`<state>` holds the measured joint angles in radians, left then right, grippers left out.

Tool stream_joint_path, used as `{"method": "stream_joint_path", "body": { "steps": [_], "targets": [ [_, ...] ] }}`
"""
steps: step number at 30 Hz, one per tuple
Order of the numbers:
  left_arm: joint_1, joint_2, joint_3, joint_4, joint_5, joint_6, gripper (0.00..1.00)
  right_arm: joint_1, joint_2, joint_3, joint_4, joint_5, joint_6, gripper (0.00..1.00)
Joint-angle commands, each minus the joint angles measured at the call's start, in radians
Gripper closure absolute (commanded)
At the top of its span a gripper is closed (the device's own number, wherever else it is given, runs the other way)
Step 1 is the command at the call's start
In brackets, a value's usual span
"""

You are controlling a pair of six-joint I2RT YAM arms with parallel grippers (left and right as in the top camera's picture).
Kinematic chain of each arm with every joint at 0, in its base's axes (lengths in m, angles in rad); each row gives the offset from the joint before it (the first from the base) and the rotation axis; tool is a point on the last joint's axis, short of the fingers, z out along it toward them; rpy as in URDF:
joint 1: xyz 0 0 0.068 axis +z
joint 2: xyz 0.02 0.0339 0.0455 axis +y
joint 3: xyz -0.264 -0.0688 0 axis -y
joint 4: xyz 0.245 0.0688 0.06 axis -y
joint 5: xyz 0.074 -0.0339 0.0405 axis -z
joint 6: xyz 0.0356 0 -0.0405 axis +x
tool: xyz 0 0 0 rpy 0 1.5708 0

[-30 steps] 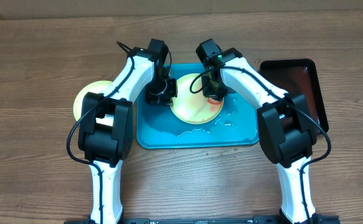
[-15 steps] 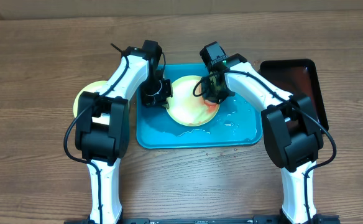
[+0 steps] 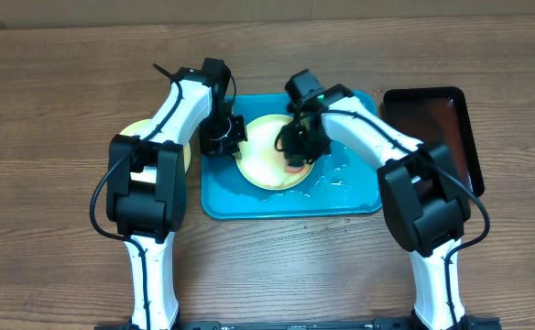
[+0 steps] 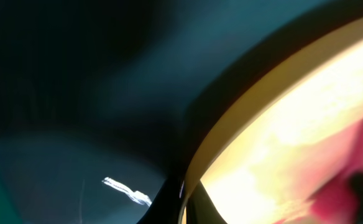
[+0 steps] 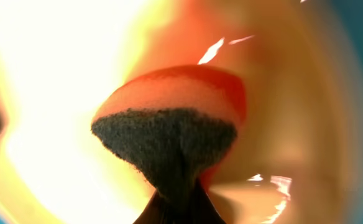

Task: Clean dirty plates on tray and stack at the side
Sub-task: 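Keep scrubbing the yellow plate in circles with the sponge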

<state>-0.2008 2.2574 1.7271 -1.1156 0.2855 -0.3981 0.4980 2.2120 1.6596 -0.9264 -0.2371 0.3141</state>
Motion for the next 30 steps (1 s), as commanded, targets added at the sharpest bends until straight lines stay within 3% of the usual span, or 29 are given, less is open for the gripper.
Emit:
{"method": "stream_joint_path", "body": {
  "steps": [1, 16, 23, 30],
  "targets": [
    [0.011, 0.019, 0.001, 0.011, -0.048, -0.033, 0.96, 0.068, 0.025, -0.037, 0.008, -0.154, 0.043, 0.96],
    [0.010, 0.019, 0.001, 0.014, -0.048, -0.028, 0.96, 0.097, 0.025, -0.037, 0.290, -0.044, 0.307, 0.96],
    [0.010, 0.019, 0.001, 0.014, -0.048, -0.028, 0.96, 0.097, 0.025, -0.037, 0.343, 0.279, 0.356, 0.96],
    [0.010, 0.019, 0.001, 0.014, -0.048, -0.028, 0.96, 0.084, 0.025, -0.037, 0.304, 0.541, 0.298, 0.96]
  ]
}}
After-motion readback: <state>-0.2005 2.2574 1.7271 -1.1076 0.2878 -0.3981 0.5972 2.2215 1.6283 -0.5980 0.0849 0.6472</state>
